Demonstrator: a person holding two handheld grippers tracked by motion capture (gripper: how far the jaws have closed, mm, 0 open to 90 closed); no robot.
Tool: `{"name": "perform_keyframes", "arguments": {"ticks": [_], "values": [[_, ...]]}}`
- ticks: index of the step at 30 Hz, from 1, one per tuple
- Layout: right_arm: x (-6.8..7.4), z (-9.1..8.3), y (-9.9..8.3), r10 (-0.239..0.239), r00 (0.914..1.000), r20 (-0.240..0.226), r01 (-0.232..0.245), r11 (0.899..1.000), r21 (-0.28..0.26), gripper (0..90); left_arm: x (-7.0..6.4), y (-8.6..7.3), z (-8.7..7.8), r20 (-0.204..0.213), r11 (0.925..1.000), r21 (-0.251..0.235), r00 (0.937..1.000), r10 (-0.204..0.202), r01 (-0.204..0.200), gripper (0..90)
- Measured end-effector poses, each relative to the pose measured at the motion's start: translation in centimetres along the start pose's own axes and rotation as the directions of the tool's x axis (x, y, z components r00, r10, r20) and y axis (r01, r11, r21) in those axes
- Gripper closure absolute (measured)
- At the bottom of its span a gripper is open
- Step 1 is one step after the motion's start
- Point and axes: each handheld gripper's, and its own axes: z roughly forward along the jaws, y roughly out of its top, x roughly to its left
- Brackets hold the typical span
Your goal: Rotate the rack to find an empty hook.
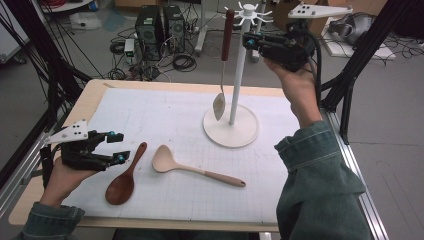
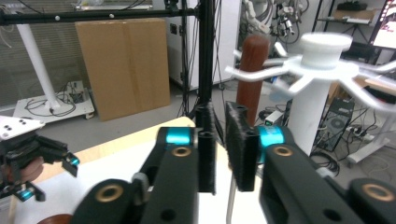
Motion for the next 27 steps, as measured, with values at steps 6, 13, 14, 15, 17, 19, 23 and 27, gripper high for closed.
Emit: {"name": "perform_keyframes", "arguments": {"ticks": [6,13,14,15,17,19,23,27], "values": [[1.0,-0.3,-2.2,0.001,0.9994,-0.034,0.000,1.000,0.019,69.4,0.2,-0.1,0.0,0.001,1.0000,-0.001,1.0000,-0.004,0.004,33.3],[2.3,0.1,-5.3,-0.012,0.9980,-0.063,0.016,0.997,0.071,60.9,0.1,-0.1,0.1,0.001,1.0000,0.006,1.0000,0.000,0.000,33.3],[2.4,0.1,-5.7,-0.015,0.9978,-0.064,0.020,0.997,0.076,59.5,0.1,-0.1,0.1,0.001,1.0000,0.005,1.0000,0.001,-0.001,33.3],[2.6,0.1,-6.1,-0.014,0.9976,-0.068,0.019,0.997,0.078,57.6,0.1,-0.1,0.1,0.001,1.0000,0.006,1.0000,-0.001,0.001,33.3],[2.8,0.0,-6.8,-0.009,0.9976,-0.068,0.015,0.996,0.090,53.1,0.1,-0.1,0.2,0.002,1.0000,0.006,1.0000,-0.001,0.001,33.3],[3.0,-0.1,-7.5,-0.003,0.9970,-0.078,0.010,0.996,0.087,52.5,0.1,-0.1,0.3,0.003,1.0000,0.009,1.0000,-0.002,0.002,33.2],[3.4,-0.2,-8.7,0.000,0.9971,-0.076,0.007,0.996,0.094,47.9,0.1,-0.1,0.3,0.002,0.9999,0.012,1.0000,-0.001,0.001,32.9],[3.9,0.0,-9.9,0.003,0.9967,-0.081,0.006,0.993,0.116,43.0,0.1,-0.2,0.3,-0.002,0.9999,0.012,1.0000,-0.004,0.004,31.5]]}}
